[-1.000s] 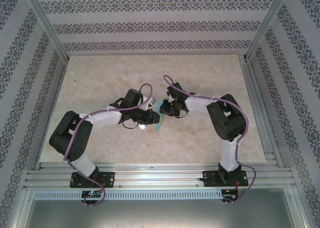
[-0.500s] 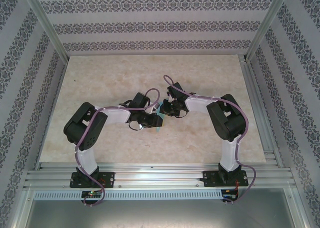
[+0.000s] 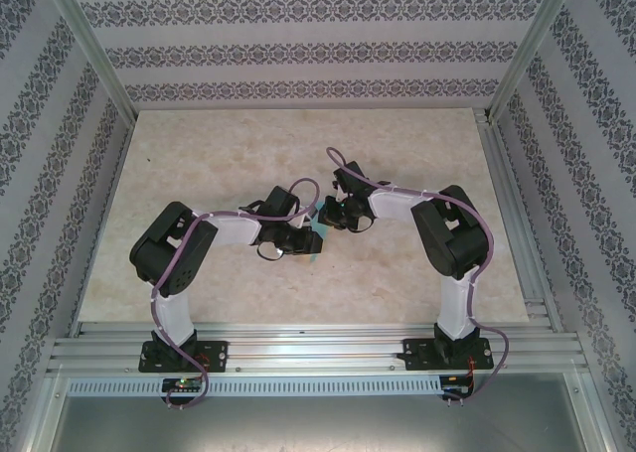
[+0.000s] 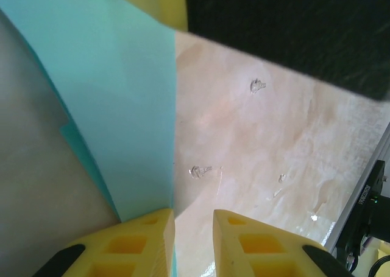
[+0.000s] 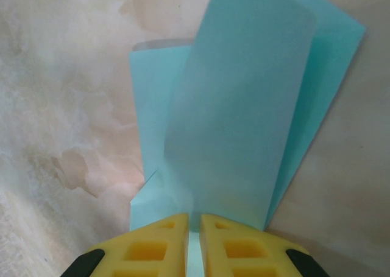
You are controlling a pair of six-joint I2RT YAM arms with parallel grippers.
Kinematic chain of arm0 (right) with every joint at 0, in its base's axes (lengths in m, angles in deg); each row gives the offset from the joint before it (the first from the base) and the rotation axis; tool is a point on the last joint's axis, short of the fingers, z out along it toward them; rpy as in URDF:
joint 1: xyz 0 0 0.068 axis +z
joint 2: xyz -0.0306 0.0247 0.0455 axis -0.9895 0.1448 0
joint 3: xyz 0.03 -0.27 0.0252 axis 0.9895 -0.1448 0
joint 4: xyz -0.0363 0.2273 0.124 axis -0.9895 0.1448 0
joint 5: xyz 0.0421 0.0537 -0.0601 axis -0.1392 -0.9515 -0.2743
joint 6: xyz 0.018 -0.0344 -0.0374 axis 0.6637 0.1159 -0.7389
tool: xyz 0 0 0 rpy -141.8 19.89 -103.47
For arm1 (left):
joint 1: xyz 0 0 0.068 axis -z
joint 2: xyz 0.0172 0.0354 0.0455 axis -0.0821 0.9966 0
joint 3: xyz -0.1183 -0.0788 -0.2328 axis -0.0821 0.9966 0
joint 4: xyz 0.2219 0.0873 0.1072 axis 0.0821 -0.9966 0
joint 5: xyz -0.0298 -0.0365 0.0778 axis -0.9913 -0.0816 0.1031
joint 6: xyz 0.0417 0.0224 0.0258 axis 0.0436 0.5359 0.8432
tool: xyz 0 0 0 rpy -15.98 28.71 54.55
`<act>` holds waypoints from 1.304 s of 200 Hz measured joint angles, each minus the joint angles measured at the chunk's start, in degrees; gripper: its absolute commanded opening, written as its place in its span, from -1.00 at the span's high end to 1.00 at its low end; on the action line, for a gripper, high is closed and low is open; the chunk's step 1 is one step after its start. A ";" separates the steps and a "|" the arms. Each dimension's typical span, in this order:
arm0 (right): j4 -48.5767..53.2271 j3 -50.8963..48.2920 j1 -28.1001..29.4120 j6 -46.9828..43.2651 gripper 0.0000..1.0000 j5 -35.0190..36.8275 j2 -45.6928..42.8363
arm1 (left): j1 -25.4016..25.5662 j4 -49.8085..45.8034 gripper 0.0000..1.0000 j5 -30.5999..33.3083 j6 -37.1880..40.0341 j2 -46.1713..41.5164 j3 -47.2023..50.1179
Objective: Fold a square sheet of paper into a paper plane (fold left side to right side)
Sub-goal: Fold the wing for the fifth time at the center of the table.
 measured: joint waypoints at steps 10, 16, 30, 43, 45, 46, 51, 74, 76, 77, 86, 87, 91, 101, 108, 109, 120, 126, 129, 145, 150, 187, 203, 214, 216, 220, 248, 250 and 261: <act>0.52 0.42 -0.48 -0.26 0.69 -0.04 0.24 | 0.04 0.66 0.54 0.04 0.00 -0.17 0.50; 0.76 0.70 -0.76 -0.46 0.70 -0.28 0.39 | 0.11 1.18 0.54 0.24 0.00 -0.33 0.87; 1.55 1.49 -1.44 -1.11 0.69 -0.90 0.92 | 0.26 2.25 0.55 0.70 0.02 -0.72 1.66; 2.34 2.29 -1.97 -1.53 0.69 -1.31 1.40 | 0.33 3.30 0.55 0.87 0.04 -1.07 2.43; 2.47 2.43 -2.08 -1.64 0.69 -1.33 1.51 | 0.33 3.52 0.55 0.90 0.04 -1.11 2.54; 2.47 2.47 -2.08 -1.66 0.69 -1.33 1.53 | 0.33 3.56 0.55 0.90 0.04 -1.14 2.60; 2.69 2.82 -2.34 -1.90 0.70 -1.29 1.70 | 0.33 4.00 0.55 0.90 0.04 -1.25 2.86; 3.23 4.28 -3.98 -2.99 0.70 -0.83 2.54 | 0.37 5.62 0.55 0.96 0.13 -1.64 3.91; 3.21 4.39 -4.11 -3.02 0.69 -0.81 2.60 | 0.37 5.75 0.55 0.98 0.11 -1.66 4.00; 3.23 4.50 -4.26 -3.08 0.69 -0.79 2.67 | 0.37 5.79 0.55 0.96 0.11 -1.66 4.02; 3.28 5.09 -5.07 -3.48 0.70 -0.31 3.02 | 0.37 6.36 0.55 0.98 0.11 -1.79 4.42; 3.28 5.20 -5.20 -3.52 0.70 -0.20 3.08 | 0.37 6.40 0.55 0.98 0.13 -1.79 4.44; 3.28 5.49 -5.57 -3.78 0.70 0.15 3.23 | 0.39 6.69 0.55 0.98 0.11 -1.81 4.59; 3.23 6.25 -6.45 -4.22 0.69 0.85 3.65 | 0.44 7.26 0.55 1.11 0.13 -1.95 4.94; 3.21 6.64 -6.95 -4.46 0.70 1.25 3.91 | 0.50 7.52 0.55 1.16 0.13 -2.03 5.11; 3.23 6.73 -7.04 -4.48 0.70 1.31 3.96 | 0.52 7.54 0.55 1.18 0.13 -2.03 5.14; 3.13 7.17 -7.45 -4.57 0.69 1.77 4.24 | 0.59 7.91 0.56 1.38 0.13 -2.12 5.35; 3.08 7.30 -7.61 -4.70 0.69 1.81 4.35 | 0.59 8.11 0.56 1.38 0.11 -2.12 5.44; 3.08 7.37 -7.69 -4.72 0.69 1.81 4.37 | 0.59 8.13 0.56 1.38 0.11 -2.12 5.49; 3.10 7.54 -7.67 -4.96 0.70 1.92 4.44 | 0.59 8.76 0.56 1.33 0.07 -2.32 5.81; 3.10 7.54 -7.67 -4.98 0.69 1.97 4.44 | 0.59 8.98 0.57 1.33 0.04 -2.43 5.97; 2.43 7.13 -6.88 -5.11 0.69 2.40 4.35 | 1.16 5.07 0.62 1.29 -0.76 -4.83 6.60; 1.22 5.95 -6.25 -4.72 0.69 2.38 3.80 | 1.38 1.49 0.65 1.11 -0.98 -7.43 6.43; 0.17 4.59 -5.68 -4.17 0.69 2.34 3.06 | 1.38 -0.76 0.67 1.05 -1.05 -9.44 5.35; 0.09 4.42 -5.60 -4.17 0.69 2.34 2.97 | 1.38 -0.98 0.68 1.03 -1.07 -9.68 5.11; -0.24 3.89 -5.35 -3.91 0.69 2.34 2.62 | 1.38 -1.44 0.69 0.94 -1.22 -10.29 4.46; -1.09 1.84 -3.87 -2.89 0.69 2.29 1.33 | 1.38 -1.81 0.71 0.22 -1.70 -11.85 -0.74; -1.14 1.81 -3.82 -2.82 0.69 2.27 1.31 | 1.38 -1.81 0.70 0.20 -1.70 -11.82 -1.22; -1.29 1.49 -3.45 -2.64 0.69 2.16 1.14 | 1.38 -2.05 0.71 0.11 -1.66 -11.23 -3.21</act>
